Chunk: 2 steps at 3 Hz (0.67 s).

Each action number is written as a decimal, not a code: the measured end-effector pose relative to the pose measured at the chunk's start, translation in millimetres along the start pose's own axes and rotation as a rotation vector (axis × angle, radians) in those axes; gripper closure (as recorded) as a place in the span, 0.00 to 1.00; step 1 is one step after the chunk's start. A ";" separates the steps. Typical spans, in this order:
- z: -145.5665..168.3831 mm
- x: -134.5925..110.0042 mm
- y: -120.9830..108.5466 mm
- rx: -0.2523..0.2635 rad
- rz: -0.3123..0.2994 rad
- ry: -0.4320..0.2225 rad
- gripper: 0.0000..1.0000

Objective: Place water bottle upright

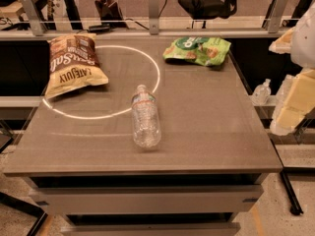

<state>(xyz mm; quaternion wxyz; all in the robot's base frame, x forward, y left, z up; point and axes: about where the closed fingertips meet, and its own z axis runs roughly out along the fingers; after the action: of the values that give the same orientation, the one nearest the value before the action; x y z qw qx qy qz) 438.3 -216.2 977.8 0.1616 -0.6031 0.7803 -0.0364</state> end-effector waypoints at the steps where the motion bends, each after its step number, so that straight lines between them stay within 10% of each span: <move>1: -0.1 0.0 -0.1 0.000 0.001 0.000 0.00; 2: -5.5 2.8 -6.6 0.023 0.119 -0.026 0.00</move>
Offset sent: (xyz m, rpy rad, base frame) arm 0.0128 -0.0198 0.0147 0.1702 -0.0193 -0.3489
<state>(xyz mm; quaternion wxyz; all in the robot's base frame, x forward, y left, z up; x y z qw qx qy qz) 442.2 -221.5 984.1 0.1806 -0.5542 0.8121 -0.0278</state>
